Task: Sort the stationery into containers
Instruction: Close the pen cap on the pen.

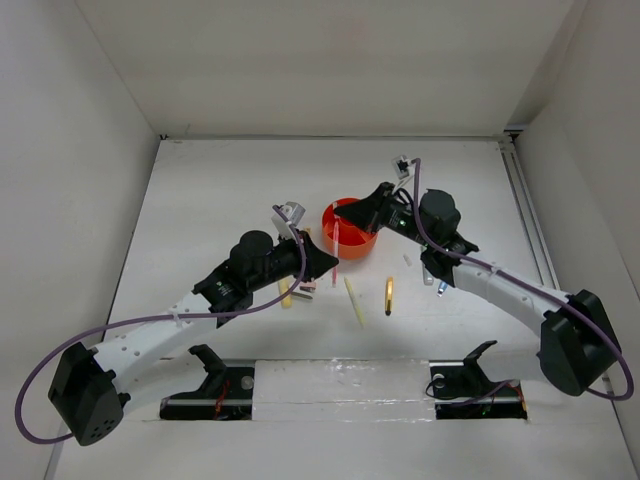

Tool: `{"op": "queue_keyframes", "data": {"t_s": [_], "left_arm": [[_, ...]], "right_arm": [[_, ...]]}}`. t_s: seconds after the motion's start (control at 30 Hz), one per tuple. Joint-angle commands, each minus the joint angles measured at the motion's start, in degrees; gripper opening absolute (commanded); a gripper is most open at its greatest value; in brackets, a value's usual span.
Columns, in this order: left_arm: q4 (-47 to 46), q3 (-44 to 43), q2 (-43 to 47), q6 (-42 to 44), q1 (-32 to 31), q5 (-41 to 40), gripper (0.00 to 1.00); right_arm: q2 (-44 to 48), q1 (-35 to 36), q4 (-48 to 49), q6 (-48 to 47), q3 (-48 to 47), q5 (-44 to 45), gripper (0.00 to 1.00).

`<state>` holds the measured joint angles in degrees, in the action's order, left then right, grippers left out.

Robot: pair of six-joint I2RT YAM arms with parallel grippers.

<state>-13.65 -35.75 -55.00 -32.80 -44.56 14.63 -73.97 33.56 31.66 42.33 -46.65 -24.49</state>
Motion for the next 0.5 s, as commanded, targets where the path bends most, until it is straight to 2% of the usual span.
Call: {"op": "queue_keyframes", "data": {"t_s": [0.0,0.47], "left_arm": [[-1.6,-2.8,0.9,1.0,-0.1,-0.7,0.0],[-1.0,-2.8,1.4,1.0,-0.1,-1.8,0.0]], "right_arm": [[-1.4,0.5,4.3,-0.1,-0.1,-1.0,0.0],[-2.1,0.5,6.0,-0.1,0.4,-0.4,0.0]]}}
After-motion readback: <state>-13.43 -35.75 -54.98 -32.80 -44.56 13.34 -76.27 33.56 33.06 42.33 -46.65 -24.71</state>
